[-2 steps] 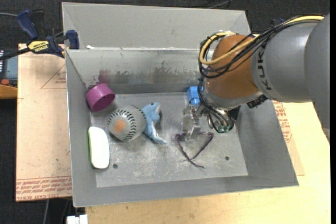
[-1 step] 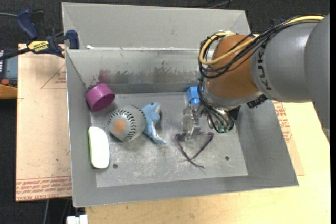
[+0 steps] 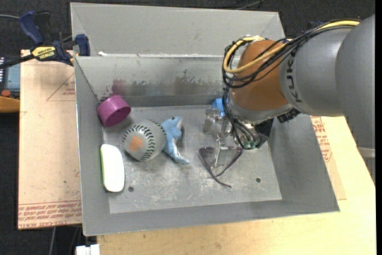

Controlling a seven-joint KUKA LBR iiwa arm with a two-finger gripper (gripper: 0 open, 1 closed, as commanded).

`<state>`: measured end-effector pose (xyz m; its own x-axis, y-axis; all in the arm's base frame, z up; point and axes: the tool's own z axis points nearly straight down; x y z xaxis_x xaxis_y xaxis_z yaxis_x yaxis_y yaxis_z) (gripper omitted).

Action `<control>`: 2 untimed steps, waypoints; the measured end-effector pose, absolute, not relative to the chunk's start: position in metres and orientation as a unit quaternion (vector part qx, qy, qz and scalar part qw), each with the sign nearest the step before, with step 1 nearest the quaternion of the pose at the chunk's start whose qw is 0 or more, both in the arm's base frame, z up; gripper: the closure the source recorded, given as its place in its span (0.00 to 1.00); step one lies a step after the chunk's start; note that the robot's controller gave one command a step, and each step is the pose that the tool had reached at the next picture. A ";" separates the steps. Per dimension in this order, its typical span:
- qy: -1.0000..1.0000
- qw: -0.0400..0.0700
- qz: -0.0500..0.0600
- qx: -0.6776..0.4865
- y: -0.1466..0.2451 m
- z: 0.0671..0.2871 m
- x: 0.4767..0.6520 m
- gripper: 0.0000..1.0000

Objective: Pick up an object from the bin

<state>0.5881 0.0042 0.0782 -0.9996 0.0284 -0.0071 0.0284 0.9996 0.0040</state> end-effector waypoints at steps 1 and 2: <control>1.000 0.004 0.002 0.014 0.004 0.078 0.588 1.00; 1.000 0.004 0.002 0.014 0.004 0.078 0.588 0.00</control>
Offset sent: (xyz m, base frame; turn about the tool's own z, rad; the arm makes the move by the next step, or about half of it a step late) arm 0.0000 0.0000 0.0000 0.0000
